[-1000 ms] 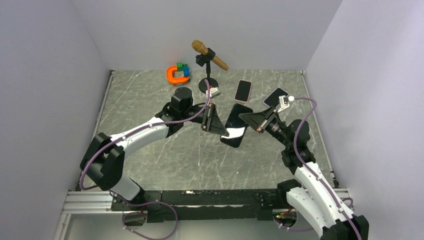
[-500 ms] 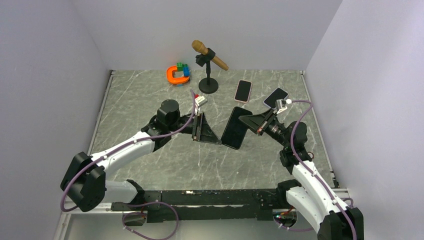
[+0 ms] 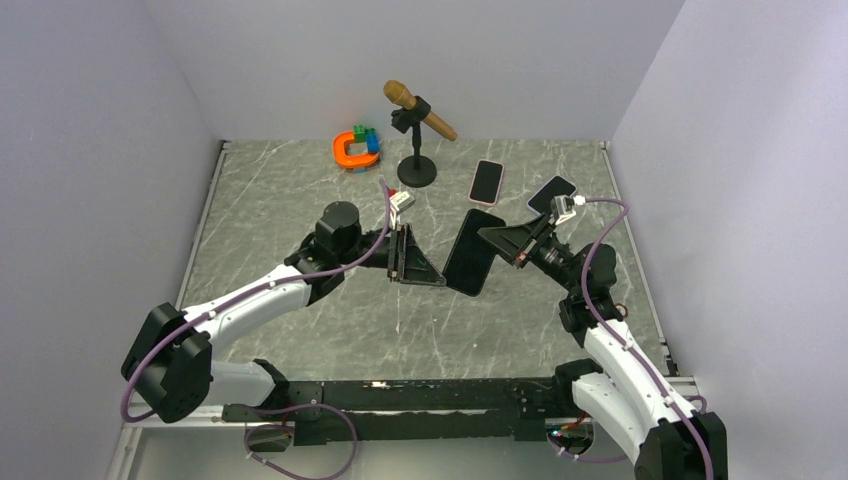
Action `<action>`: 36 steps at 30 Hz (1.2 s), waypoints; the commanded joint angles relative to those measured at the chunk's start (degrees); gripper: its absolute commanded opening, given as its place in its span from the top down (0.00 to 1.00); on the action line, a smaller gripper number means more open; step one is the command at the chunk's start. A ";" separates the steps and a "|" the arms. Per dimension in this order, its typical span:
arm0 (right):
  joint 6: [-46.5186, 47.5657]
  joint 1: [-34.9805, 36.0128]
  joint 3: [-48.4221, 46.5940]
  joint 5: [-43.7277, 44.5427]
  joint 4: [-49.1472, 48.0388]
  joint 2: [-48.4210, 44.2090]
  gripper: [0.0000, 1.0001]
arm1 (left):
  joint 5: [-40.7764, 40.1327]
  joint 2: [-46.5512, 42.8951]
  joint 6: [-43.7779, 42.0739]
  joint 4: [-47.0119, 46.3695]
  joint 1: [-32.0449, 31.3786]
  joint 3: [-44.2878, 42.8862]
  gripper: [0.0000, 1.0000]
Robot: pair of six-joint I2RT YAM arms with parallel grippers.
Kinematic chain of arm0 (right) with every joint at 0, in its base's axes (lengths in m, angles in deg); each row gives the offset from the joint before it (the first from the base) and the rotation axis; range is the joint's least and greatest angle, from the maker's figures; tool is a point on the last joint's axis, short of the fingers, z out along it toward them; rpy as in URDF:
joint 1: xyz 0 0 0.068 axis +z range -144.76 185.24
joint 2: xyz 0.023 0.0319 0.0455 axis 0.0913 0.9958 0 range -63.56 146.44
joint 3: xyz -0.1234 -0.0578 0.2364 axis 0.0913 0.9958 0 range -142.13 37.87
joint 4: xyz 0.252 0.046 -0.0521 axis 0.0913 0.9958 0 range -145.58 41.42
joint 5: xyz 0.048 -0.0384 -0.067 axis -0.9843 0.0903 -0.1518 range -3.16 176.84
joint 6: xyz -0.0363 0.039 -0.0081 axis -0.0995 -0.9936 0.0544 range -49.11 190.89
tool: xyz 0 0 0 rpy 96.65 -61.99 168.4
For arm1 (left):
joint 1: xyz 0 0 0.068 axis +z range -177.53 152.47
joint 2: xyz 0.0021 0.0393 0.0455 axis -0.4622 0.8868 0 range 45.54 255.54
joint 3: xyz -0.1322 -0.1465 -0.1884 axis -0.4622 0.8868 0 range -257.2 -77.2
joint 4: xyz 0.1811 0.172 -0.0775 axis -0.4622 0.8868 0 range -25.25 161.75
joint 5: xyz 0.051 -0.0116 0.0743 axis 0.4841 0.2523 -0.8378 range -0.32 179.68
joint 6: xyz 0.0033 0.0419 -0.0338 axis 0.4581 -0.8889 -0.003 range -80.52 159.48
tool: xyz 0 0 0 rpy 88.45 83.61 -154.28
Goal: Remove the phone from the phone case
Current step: Adjust the phone, then remove the phone case from the phone.
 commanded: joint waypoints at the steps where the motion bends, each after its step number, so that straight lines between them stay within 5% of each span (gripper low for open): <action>1: -2.36 -0.03 -1.97 -0.51 -6.17 -0.75 1.00 | -1.01 0.04 1.90 -5.71 -1.56 0.09 0.62; 6: -2.39 -0.03 -2.10 -0.44 -5.26 -0.91 1.00 | -0.85 0.85 2.74 -8.33 -2.37 -0.08 0.78; 10: -3.72 0.01 -2.32 -1.25 -4.17 -0.29 1.00 | -1.25 0.05 1.63 -14.46 -2.55 1.61 1.00; 15: -10.63 0.01 -1.63 -5.00 -8.59 1.15 1.00 | 0.40 -2.65 -4.37 -22.34 -1.61 2.50 1.00; 21: -25.07 0.36 0.98 -8.89 -25.85 4.90 1.00 | 5.98 1.11 3.06 -42.47 2.18 3.35 1.00; 28: -37.70 2.76 1.22 -6.26 -46.55 11.93 1.00 | 7.77 7.36 2.76 -40.19 3.84 0.19 1.00; 34: -36.80 4.46 -2.54 -5.19 -45.02 12.13 1.00 | 6.01 10.35 3.06 -36.85 5.05 -0.19 1.00; 36: -31.89 4.54 -3.84 -5.83 -37.31 10.27 1.00 | 6.11 10.86 4.30 -37.83 4.97 -0.16 1.00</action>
